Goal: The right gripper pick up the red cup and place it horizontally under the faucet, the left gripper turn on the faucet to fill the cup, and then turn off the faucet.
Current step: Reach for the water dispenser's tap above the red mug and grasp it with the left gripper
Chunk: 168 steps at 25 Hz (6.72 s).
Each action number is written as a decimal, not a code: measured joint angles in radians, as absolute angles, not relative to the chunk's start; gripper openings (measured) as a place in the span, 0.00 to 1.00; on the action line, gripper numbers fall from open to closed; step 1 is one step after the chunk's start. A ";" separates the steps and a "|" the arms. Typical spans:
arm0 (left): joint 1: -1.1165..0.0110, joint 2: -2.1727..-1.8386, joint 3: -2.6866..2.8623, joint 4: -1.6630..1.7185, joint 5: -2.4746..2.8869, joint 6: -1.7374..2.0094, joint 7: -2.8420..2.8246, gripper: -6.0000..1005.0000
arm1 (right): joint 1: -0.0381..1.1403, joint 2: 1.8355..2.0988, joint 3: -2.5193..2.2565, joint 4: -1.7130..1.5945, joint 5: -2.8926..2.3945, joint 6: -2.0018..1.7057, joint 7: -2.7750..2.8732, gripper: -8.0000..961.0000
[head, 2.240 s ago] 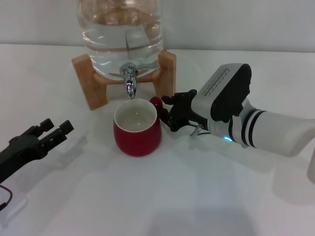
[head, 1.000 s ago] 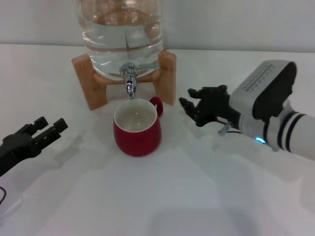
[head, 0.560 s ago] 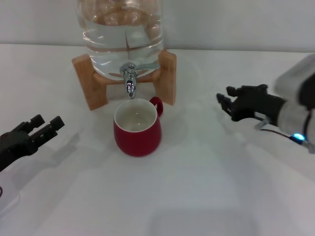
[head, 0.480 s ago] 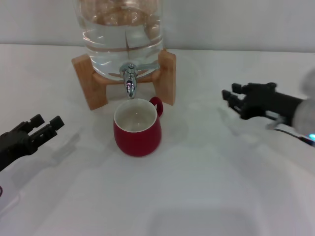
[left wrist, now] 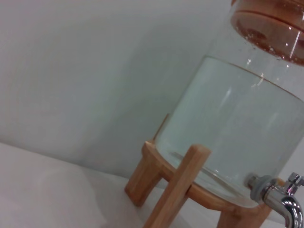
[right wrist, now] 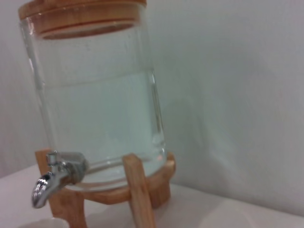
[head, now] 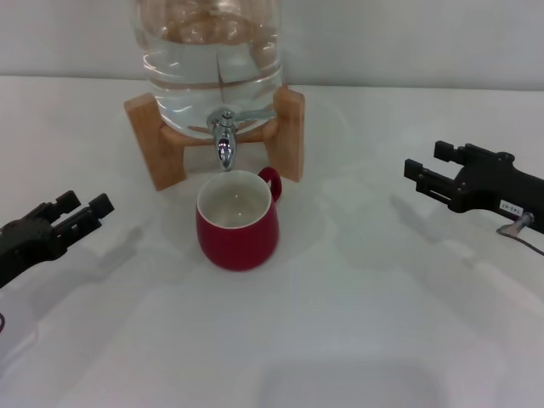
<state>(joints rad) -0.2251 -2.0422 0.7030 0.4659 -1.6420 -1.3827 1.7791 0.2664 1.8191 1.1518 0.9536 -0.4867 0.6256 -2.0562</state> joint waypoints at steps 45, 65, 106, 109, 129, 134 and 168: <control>-0.315 -2.075 1.030 1.825 -1.036 -1.602 1.144 0.82 | 0.267 1.889 1.278 0.910 -0.775 0.637 -1.800 0.67; -0.621 -2.058 1.045 1.875 -0.806 -1.892 0.989 0.82 | 0.261 1.891 1.278 0.925 -0.812 0.726 -1.827 0.67; -0.897 -2.071 1.098 1.531 -0.594 -1.819 1.000 0.82 | 0.251 1.920 1.293 0.918 -0.822 0.847 -2.151 0.66; -0.925 -2.071 1.103 1.495 -0.570 -1.819 0.999 0.82 | 0.249 1.919 1.293 0.919 -0.822 0.848 -2.151 0.66; -0.989 -2.075 1.188 1.300 -0.539 -1.662 1.026 0.82 | 0.249 1.922 1.304 0.916 -0.822 0.845 -2.154 0.66; -0.993 -2.077 1.200 1.277 -0.535 -1.647 1.031 0.81 | 0.250 1.922 1.304 0.915 -0.823 0.844 -2.154 0.66; -1.002 -2.079 1.241 1.198 -0.534 -1.586 1.035 0.81 | 0.231 1.918 1.304 0.920 -0.824 0.851 -2.154 0.66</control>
